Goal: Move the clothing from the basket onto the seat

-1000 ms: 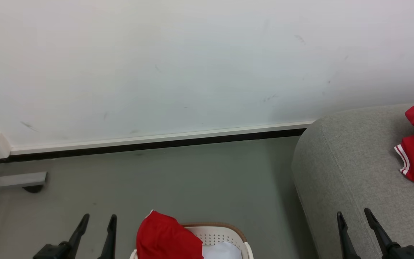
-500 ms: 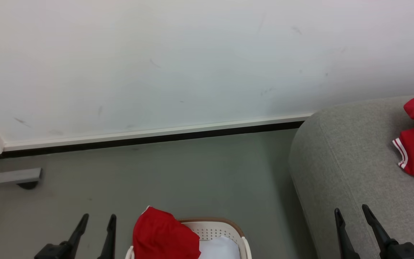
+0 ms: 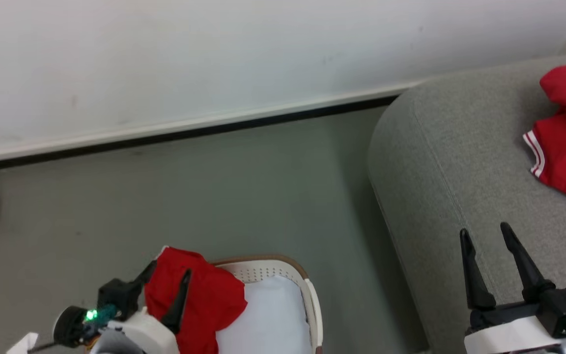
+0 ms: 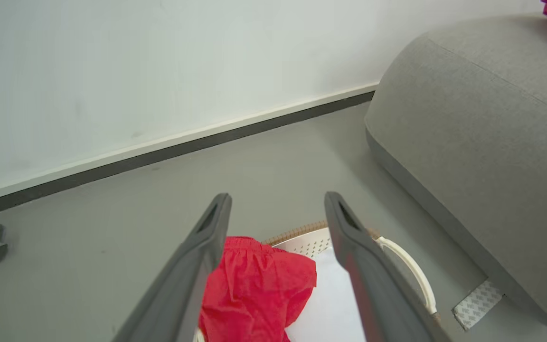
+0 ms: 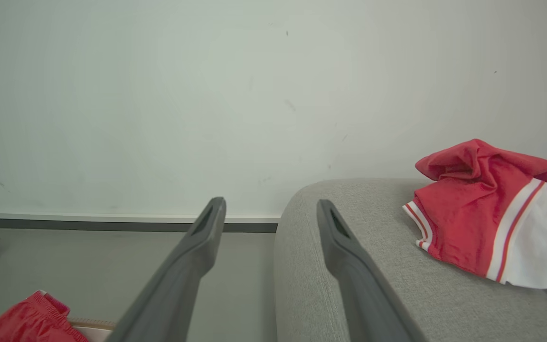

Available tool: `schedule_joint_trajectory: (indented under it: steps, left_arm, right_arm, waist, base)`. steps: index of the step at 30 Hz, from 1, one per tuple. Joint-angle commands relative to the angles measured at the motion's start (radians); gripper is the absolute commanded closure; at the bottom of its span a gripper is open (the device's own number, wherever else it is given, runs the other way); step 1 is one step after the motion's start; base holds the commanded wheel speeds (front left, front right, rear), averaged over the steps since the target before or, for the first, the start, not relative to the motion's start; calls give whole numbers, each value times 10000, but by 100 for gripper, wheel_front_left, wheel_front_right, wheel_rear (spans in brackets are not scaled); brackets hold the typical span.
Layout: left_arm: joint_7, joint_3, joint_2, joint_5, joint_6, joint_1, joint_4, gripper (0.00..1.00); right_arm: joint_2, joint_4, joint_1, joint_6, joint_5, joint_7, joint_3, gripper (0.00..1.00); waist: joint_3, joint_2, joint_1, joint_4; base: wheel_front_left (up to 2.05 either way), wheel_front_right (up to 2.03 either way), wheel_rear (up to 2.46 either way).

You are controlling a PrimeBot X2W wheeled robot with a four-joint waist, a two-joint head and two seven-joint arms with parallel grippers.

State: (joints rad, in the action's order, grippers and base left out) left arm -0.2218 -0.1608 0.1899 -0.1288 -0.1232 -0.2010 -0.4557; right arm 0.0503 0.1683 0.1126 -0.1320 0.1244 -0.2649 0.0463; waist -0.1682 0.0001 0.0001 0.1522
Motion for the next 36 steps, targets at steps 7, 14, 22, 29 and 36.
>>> schedule_joint_trajectory:
  steps: [7,14,22,29,36]
  left_arm:
    - [1115,-277,465,582,191,-1974,-1942,0]
    - [1790,-176,1043,843,683,-3282,-3594,0]
    - [1859,81,1591,866,1403,-4214,-5039,0]
    - [1757,85,1846,749,1472,-4756,-5689,0]
    - [1812,-28,1872,630,1254,-5063,-6191,0]
  right_arm:
    - [6,-408,813,26,378,8,87,0]
    - [6,-662,1163,26,606,8,166,0]
    - [6,-825,1361,26,803,8,119,0]
    - [8,-893,1560,26,893,9,144,0]
    - [8,-844,1645,26,946,9,218,0]
  waist:
    - [-2437,-1,-1,1193]
    - [-3565,-1,-1,1633]
    - [-4184,-1,-1,1771]
    - [-4608,-1,-1,1734]
    - [-4799,-1,-1,1718]
  base:
    - [0,0,0]
    - [0,0,0]
    - [0,0,0]
    - [0,0,0]
    - [0,0,0]
